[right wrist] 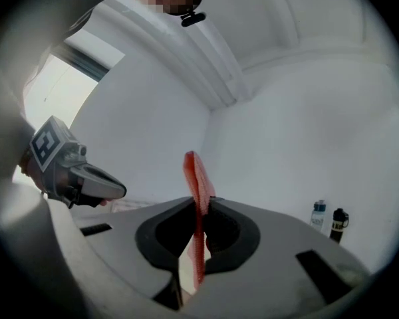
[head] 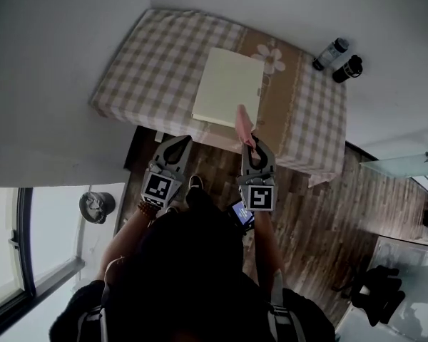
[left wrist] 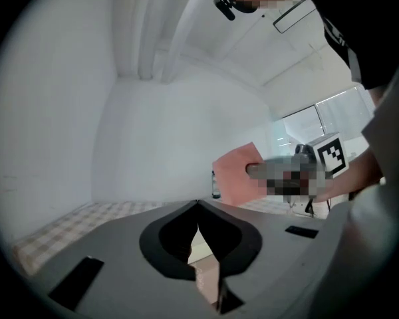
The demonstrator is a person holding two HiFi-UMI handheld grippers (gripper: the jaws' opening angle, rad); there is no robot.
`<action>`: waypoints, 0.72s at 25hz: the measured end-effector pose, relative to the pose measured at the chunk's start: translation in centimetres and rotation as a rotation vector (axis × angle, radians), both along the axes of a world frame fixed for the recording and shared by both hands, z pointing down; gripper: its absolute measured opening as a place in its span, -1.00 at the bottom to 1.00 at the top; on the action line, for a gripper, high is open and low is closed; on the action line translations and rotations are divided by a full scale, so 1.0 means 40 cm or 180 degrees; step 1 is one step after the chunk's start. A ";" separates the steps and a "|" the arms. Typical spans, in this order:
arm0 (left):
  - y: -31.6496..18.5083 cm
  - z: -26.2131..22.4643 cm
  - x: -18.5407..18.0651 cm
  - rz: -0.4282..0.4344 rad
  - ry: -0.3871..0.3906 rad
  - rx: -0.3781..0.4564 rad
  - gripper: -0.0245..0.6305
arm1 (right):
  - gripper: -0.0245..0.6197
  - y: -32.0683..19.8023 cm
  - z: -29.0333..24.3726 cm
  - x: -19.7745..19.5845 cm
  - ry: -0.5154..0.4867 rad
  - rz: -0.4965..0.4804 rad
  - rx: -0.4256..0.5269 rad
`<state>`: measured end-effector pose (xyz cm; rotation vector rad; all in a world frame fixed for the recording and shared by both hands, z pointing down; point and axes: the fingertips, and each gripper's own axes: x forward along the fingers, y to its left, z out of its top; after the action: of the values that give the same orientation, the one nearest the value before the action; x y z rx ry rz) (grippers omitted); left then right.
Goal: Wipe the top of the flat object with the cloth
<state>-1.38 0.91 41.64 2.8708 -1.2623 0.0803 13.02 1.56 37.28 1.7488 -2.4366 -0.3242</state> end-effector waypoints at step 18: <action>-0.301 0.225 0.064 -0.0040 -0.0223 -0.0590 -0.58 | -0.87 -0.692 0.126 0.052 0.1470 -0.1152 -0.0309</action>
<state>1.17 -11.15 50.64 2.7241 -1.2127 0.2844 15.11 -26.10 42.31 1.0395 -2.3528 -0.5623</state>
